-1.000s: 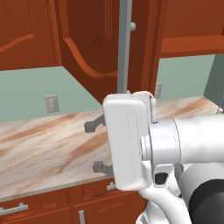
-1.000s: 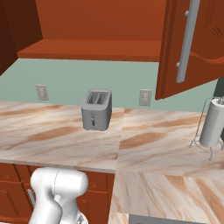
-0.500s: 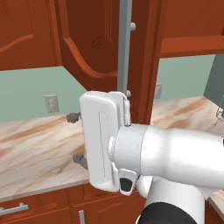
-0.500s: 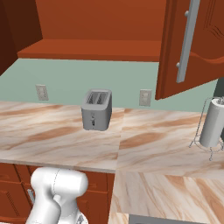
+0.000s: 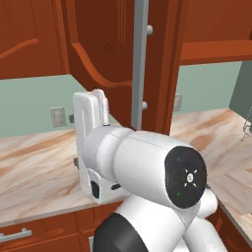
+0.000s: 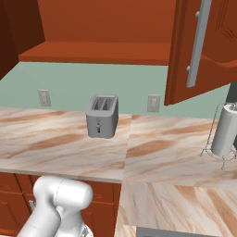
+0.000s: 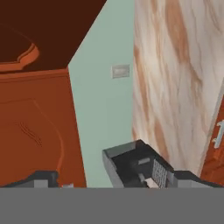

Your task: Close all open cabinet doors.

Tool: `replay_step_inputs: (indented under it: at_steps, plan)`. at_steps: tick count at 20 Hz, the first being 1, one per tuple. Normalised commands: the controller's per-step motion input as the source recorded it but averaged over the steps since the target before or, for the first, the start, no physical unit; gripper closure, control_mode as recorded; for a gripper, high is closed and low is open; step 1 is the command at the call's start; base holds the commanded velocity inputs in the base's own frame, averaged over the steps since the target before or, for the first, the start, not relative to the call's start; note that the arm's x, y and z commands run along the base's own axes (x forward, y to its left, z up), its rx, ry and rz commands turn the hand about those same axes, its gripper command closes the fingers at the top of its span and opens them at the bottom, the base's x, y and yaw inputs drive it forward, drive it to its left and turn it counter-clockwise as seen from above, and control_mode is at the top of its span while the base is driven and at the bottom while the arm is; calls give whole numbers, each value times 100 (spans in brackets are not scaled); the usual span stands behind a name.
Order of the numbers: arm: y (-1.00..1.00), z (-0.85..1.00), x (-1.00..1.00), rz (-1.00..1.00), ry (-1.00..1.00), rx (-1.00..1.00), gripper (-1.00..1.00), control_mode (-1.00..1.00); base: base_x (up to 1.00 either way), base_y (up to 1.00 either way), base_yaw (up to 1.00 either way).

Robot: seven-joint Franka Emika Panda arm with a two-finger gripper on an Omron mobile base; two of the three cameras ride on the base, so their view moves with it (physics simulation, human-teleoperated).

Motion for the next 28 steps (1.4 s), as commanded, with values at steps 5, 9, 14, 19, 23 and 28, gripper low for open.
replay_step_inputs:
  at_steps: [5,9,14,19,23,28]
  plan:
    - [7,-10,46,-28,4,-11,-100,-100,0,0,0]
    - [9,-26,38,-11,-4,-12,-100,-100,0,0,0]
    - [15,-22,37,-2,-12,-12,-100,-100,0,0,0]
    - [3,-18,57,-2,0,-5,-100,-100,0,0,0]
    - [0,-15,50,0,0,0,-100,-100,0,0,0]
    - [3,-2,41,-8,0,0,-100,-100,0,0,0]
